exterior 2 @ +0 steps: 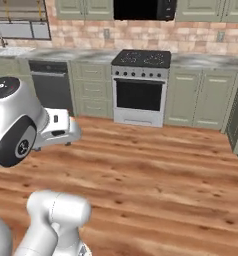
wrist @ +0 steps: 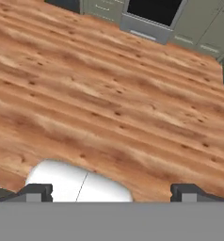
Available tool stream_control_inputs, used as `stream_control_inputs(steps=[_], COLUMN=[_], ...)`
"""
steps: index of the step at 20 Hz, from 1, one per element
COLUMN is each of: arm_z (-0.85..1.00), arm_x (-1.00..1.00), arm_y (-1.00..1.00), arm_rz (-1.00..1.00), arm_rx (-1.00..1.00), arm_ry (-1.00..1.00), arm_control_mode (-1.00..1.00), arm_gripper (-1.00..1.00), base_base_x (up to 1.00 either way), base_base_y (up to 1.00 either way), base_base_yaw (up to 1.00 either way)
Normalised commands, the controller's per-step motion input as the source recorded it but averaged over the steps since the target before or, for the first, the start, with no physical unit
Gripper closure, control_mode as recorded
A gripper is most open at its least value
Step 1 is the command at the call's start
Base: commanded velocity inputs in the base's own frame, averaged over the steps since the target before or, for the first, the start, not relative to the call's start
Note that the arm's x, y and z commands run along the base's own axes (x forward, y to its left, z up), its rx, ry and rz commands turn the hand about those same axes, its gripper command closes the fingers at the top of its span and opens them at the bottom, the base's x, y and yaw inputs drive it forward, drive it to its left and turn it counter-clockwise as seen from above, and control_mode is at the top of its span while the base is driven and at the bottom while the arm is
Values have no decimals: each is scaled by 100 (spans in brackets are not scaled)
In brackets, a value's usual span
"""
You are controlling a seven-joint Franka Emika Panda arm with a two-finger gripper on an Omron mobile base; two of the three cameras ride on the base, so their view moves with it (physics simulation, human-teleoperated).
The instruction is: Place the drinks on the dining counter in a tight cluster.
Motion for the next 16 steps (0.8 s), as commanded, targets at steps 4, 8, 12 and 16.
stream_control_inputs(steps=[4,8,12,16], arm_z=[0,0,0,0], arm_x=[0,0,0,0], arm_y=[0,0,0,0], arm_rz=[0,0,0,0], arm_rx=[0,0,0,0], arm_ry=[0,0,0,0], arm_control_mode=[100,100,100,100], arm_gripper=[-100,-100,-100,-100], base_base_x=[100,100,100,100], base_base_y=[-3,-3,0,0], base_base_yaw=[-15,-6,-2,-22])
